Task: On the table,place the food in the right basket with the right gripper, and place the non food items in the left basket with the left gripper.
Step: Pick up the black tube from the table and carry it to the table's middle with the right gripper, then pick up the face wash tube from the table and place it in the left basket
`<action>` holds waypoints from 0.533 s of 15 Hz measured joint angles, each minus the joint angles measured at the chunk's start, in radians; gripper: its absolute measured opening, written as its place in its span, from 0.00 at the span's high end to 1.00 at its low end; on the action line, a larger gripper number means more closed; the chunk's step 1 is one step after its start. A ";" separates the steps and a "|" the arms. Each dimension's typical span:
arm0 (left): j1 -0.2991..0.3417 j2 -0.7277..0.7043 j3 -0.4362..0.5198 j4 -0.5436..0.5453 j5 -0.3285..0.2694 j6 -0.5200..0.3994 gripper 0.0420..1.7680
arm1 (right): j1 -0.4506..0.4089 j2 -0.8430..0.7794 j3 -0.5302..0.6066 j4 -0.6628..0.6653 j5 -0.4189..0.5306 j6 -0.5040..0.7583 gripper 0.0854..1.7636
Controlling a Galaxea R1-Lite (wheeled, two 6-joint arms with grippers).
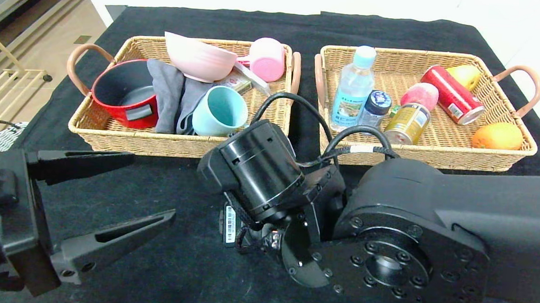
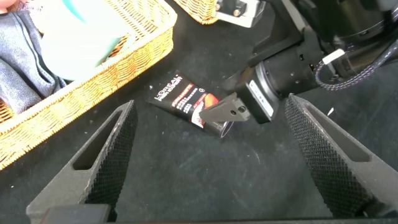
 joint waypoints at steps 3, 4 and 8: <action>0.001 -0.002 0.000 -0.001 0.000 0.000 0.03 | -0.005 -0.060 0.066 0.003 0.027 -0.061 0.15; 0.006 -0.003 -0.001 -0.002 0.000 0.000 0.03 | -0.012 -0.097 0.105 0.000 0.067 -0.100 0.14; 0.014 0.005 -0.003 0.000 0.000 -0.002 0.03 | -0.074 -0.269 0.300 -0.037 0.248 -0.267 0.10</action>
